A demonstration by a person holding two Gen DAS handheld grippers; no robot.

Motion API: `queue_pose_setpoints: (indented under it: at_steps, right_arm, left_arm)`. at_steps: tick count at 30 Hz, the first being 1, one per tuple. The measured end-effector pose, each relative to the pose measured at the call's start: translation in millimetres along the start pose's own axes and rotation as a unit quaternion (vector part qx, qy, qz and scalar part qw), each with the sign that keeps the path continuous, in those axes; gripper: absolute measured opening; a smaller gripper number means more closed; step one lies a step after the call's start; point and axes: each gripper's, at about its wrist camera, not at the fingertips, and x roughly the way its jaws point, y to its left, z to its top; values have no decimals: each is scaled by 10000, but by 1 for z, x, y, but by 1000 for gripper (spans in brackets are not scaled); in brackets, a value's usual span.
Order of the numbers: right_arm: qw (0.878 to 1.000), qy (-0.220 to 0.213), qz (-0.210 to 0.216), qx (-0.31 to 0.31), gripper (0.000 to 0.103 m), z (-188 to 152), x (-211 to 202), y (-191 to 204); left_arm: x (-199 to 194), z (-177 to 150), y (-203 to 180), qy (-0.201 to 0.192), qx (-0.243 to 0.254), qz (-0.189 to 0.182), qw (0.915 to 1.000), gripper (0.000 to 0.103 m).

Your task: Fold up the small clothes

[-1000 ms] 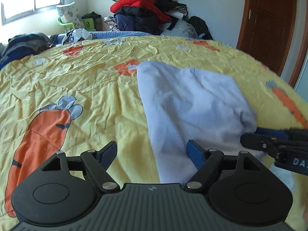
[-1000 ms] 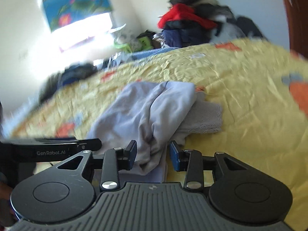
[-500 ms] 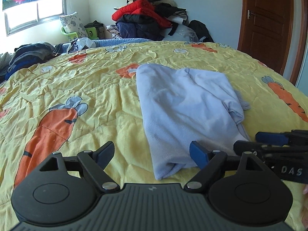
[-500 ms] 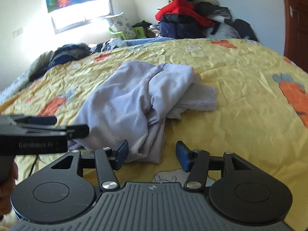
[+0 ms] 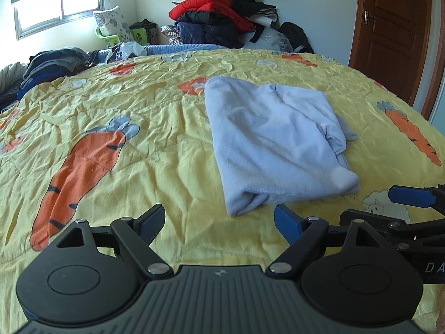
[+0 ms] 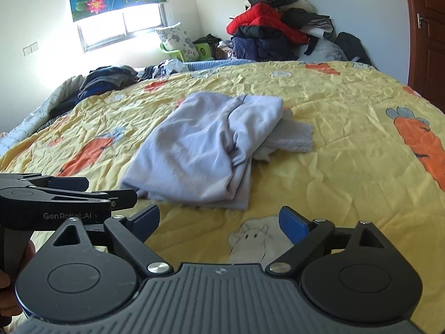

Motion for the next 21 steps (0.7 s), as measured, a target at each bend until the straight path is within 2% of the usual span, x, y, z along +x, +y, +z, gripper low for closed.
queue_pose_setpoints:
  at_steps: [6,12,17,21]
  right_arm:
    - [9999,144,-32,-35,96,-7,3,6]
    - [9997,222,-51,-79,97,-11,5,12]
    - [9996,234,-58,-156,97,-13,4,17]
    - [9995,263,-63,-172,98,-15,5,17]
  left_arm:
    - [-6,-13,8,28,-142,183,9997,94]
    - [-8,-20,20,-2,-389,503,9980,94]
    - [-5,-26,33,54,-787,582,9952,94]
    - [-4,-30,33,-31,-736,736,9946,94]
